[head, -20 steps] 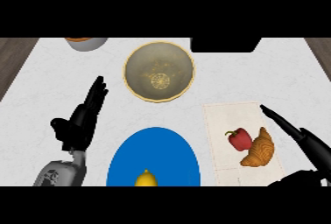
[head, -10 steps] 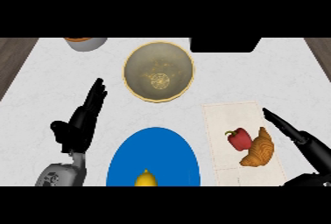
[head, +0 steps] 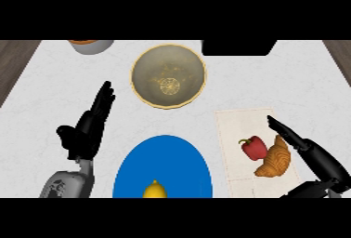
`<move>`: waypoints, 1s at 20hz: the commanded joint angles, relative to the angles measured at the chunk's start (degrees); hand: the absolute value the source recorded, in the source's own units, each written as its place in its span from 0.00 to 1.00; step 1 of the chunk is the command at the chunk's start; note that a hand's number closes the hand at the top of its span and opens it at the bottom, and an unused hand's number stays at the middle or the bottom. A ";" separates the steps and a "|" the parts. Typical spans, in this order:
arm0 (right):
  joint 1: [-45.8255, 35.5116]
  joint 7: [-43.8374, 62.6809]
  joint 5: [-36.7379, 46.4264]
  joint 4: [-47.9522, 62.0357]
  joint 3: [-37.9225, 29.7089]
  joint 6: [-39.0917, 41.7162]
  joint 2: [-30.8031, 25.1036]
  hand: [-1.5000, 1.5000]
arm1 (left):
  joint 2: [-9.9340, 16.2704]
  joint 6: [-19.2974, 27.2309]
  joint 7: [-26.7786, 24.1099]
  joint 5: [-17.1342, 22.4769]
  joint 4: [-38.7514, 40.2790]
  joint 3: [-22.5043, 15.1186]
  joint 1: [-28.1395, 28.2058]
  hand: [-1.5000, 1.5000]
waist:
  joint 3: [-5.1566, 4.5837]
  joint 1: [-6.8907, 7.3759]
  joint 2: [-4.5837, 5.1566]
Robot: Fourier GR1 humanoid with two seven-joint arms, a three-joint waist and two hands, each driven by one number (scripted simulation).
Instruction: Pick the bell pepper from the placemat and place it in the bowl
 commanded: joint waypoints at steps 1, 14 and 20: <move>1.56 0.38 -0.07 -0.71 -1.47 1.62 2.38 0.00 | -0.04 -2.18 -3.89 0.71 2.85 2.17 0.44 0.50 | -0.02 -0.07 -0.01; -6.00 -5.76 14.26 14.02 -1.85 -7.07 5.99 0.00 | -0.88 -3.01 -0.15 -0.52 1.86 3.15 -0.96 0.50 | -0.01 0.11 0.01; -8.07 -12.84 21.69 24.83 0.60 -11.72 7.15 0.00 | -1.78 -1.92 1.81 -2.10 0.64 2.70 -2.57 0.50 | 0.01 0.14 0.04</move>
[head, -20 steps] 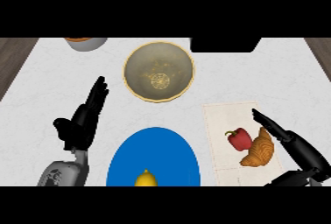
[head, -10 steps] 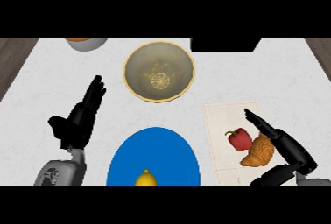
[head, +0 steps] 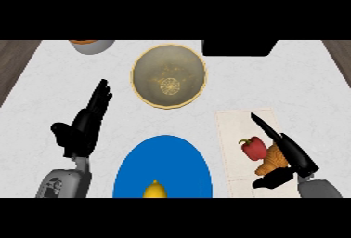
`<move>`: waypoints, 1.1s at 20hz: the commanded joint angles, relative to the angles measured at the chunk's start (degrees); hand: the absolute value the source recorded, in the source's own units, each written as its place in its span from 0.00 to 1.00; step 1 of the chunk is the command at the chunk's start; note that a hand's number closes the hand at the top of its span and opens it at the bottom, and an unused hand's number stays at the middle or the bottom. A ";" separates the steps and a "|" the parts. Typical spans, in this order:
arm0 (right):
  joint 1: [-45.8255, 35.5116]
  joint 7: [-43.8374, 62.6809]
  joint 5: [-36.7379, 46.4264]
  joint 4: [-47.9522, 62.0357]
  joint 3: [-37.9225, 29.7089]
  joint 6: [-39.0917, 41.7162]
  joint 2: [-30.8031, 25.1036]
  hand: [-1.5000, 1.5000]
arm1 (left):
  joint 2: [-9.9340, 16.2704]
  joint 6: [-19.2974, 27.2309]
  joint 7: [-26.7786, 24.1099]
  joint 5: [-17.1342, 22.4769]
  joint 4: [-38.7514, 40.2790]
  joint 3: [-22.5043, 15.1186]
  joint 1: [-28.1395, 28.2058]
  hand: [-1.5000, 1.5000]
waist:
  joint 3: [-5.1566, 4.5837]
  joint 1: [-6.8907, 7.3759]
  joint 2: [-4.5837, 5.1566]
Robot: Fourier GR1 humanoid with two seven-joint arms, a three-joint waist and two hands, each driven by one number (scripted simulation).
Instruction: Pick the bell pepper from the placemat and place it in the bowl
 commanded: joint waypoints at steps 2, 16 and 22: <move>-3.20 -0.80 2.44 4.81 0.60 0.42 1.76 0.00 | -2.34 2.19 1.04 -2.89 -1.74 -2.06 0.89 0.50 | 0.20 0.03 0.11; -0.73 -9.73 9.06 0.87 6.34 -0.50 1.68 1.00 | -1.22 -0.92 -2.20 -1.02 -1.55 -0.47 4.24 0.50 | 0.17 -0.20 0.04; -4.04 8.00 6.66 0.30 13.19 -14.54 15.16 1.00 | -1.76 -0.34 0.29 -1.35 -1.51 -0.81 1.07 0.50 | 0.19 1.63 0.16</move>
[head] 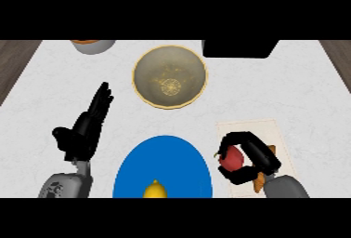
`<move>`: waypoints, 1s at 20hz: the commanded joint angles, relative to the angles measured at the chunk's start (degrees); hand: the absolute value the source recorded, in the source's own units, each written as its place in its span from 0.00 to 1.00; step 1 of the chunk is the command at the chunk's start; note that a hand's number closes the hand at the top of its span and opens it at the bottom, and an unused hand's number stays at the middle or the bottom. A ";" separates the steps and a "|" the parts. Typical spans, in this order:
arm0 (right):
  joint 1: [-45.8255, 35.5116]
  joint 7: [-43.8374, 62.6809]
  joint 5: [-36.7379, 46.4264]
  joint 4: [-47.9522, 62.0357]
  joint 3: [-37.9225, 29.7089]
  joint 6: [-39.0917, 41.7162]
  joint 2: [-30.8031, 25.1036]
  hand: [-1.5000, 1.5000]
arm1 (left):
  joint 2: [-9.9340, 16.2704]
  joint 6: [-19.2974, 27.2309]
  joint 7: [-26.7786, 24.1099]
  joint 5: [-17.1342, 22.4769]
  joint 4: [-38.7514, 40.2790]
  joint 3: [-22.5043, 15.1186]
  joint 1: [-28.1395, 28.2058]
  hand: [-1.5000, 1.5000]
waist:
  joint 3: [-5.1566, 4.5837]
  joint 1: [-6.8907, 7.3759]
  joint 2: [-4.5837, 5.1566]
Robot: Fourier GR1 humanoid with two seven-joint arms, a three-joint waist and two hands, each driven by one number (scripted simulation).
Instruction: Pick the bell pepper from the placemat and place it in the bowl
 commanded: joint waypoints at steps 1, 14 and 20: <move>-2.15 14.63 -4.67 -1.25 5.62 -8.98 8.00 1.00 | -0.65 -0.16 -0.25 -0.43 0.54 -1.07 -0.42 0.50 | 0.86 1.97 0.68; -23.01 41.59 -2.86 -7.16 21.53 -44.36 8.40 1.00 | -1.11 -1.89 1.25 -0.60 1.38 -3.14 -3.58 0.50 | 0.53 6.41 0.03; -37.45 62.69 5.00 -4.42 24.58 -48.61 8.41 1.00 | -0.87 -0.85 1.18 -1.11 2.84 -2.05 -4.13 0.50 | 0.29 4.70 -0.51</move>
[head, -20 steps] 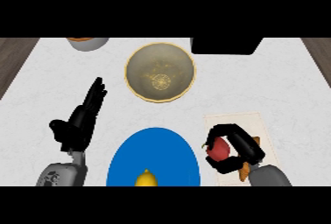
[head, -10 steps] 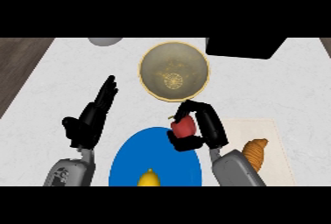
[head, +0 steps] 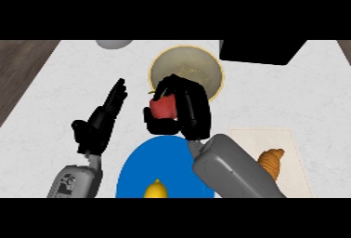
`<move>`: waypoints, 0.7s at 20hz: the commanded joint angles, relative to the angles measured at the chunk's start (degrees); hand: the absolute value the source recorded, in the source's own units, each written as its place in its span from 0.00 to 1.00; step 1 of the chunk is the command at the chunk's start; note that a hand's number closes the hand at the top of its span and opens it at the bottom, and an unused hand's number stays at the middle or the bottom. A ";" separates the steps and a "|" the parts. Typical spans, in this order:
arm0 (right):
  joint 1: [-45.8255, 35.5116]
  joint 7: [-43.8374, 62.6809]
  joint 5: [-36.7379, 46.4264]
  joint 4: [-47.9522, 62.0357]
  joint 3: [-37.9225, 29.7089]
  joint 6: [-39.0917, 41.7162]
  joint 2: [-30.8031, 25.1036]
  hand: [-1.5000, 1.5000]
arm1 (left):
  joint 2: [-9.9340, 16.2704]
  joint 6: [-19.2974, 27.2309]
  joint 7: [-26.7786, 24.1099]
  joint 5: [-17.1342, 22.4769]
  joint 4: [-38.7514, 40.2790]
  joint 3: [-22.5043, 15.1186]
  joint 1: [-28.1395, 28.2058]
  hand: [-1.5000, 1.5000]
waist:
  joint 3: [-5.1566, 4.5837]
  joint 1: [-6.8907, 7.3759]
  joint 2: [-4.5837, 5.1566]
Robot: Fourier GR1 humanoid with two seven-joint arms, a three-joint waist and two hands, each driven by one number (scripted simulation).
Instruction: Pick the bell pepper from the placemat and place it in the bowl
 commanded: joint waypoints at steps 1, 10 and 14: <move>-11.29 14.73 4.97 3.09 1.74 -2.83 0.06 1.00 | 0.26 -0.24 0.79 0.23 0.40 0.40 -1.17 0.50 | -0.13 -0.24 -0.17; -37.50 42.75 8.84 13.89 1.08 0.09 0.06 1.00 | -0.75 0.18 0.05 0.13 1.72 0.24 -2.18 0.50 | -0.02 0.62 0.65; -45.87 49.56 6.68 20.62 2.01 0.89 0.05 1.00 | 1.17 -1.58 -2.06 1.35 2.15 1.80 -0.57 0.50 | 0.08 0.76 1.33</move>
